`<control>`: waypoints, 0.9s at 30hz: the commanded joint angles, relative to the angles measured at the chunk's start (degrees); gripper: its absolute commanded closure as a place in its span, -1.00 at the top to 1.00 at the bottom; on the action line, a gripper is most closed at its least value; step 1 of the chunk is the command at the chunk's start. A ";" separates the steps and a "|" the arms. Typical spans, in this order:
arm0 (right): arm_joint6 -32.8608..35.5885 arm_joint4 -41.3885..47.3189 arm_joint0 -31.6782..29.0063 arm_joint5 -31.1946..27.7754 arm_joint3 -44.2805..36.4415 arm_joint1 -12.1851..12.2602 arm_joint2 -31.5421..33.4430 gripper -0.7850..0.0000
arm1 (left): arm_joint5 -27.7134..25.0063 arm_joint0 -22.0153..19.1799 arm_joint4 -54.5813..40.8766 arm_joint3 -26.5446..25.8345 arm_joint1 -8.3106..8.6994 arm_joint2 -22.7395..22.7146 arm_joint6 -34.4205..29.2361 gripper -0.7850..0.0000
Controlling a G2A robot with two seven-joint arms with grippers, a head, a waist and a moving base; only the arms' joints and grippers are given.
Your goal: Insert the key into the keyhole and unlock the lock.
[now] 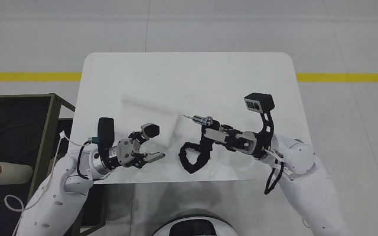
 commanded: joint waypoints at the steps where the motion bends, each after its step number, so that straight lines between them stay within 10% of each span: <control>1: -1.98 -11.68 -0.37 3.51 -5.01 0.30 2.48 -1.00 | -0.18 1.09 0.10 -0.15 -0.06 0.77 0.75 1.00; 15: 3.39 -20.69 15.14 23.35 -9.42 1.40 8.34 -1.00 | -0.18 1.09 0.10 -0.15 -0.06 0.77 0.75 1.00; 27: 2.95 -21.81 19.35 25.37 -9.52 1.31 6.83 -1.00 | -0.18 1.09 0.10 -0.15 -0.06 0.77 0.75 1.00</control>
